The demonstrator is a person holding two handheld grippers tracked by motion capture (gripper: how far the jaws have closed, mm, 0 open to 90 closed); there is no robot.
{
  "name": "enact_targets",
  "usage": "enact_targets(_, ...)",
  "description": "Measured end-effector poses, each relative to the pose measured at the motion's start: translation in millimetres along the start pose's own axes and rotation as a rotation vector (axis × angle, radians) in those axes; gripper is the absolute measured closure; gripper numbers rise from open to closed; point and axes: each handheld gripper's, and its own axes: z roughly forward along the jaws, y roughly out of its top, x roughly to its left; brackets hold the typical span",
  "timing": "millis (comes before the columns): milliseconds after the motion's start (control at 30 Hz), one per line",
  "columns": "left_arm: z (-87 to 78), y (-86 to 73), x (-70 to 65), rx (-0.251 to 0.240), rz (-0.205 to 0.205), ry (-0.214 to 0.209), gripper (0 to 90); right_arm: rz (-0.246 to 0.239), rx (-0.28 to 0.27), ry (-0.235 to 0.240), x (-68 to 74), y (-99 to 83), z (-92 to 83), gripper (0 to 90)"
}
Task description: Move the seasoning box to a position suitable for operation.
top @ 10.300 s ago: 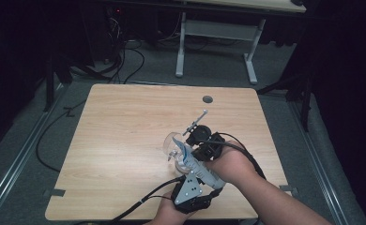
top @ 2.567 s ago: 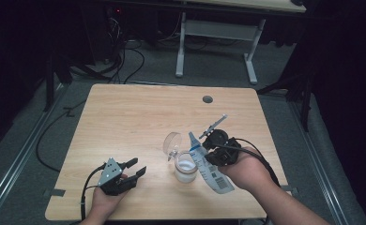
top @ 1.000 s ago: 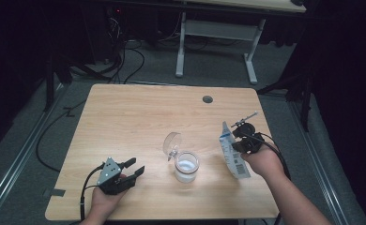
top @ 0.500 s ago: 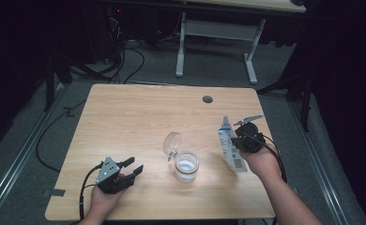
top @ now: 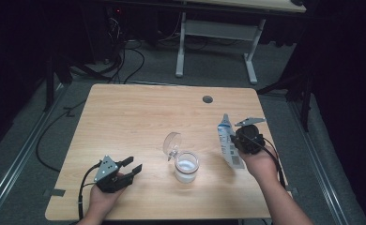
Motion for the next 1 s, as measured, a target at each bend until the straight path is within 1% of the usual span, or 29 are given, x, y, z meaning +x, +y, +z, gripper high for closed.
enact_targets(33,-0.2,0.0,0.5,0.000,-0.002,0.000,50.2,0.012,-0.007,0.003,0.1,-1.6,0.8,89.6)
enact_targets(100,-0.5,0.0,2.3,0.000,-0.010,0.002,50.2,0.000,-0.010,-0.013,1.8,-3.9,2.2,89.7)
enact_targets(167,-0.7,-0.2,3.8,0.002,-0.011,0.006,50.2,0.021,-0.033,-0.008,1.0,-7.0,2.4,89.7)
enact_targets(267,-0.7,-0.5,5.6,0.004,-0.012,0.014,50.3,0.030,-0.046,-0.006,-0.3,-11.9,2.9,89.6)
enact_targets(400,-0.9,-0.7,7.9,0.002,-0.021,0.020,50.5,0.052,-0.086,-0.002,-2.9,-19.5,1.5,89.7)
enact_targets(500,-1.5,-0.5,9.3,0.002,-0.023,0.024,50.7,0.064,-0.103,-0.004,-5.0,-24.7,0.6,89.7)
enact_targets(700,-3.1,-0.6,13.2,0.008,-0.010,0.046,50.8,0.098,-0.162,0.003,-10.1,-35.6,-1.6,89.7)
enact_targets(800,-3.6,-0.8,14.3,0.006,-0.014,0.053,50.8,0.111,-0.193,0.009,-11.6,-40.2,-2.2,89.7)
enact_targets(867,-3.8,-1.2,15.3,0.005,-0.016,0.051,50.8,0.117,-0.204,0.013,-12.0,-42.5,-2.1,89.7)
enact_targets(1000,-3.3,-2.4,16.1,-0.002,-0.023,0.046,50.8,0.122,-0.250,0.017,-11.6,-46.8,-3.1,89.7)
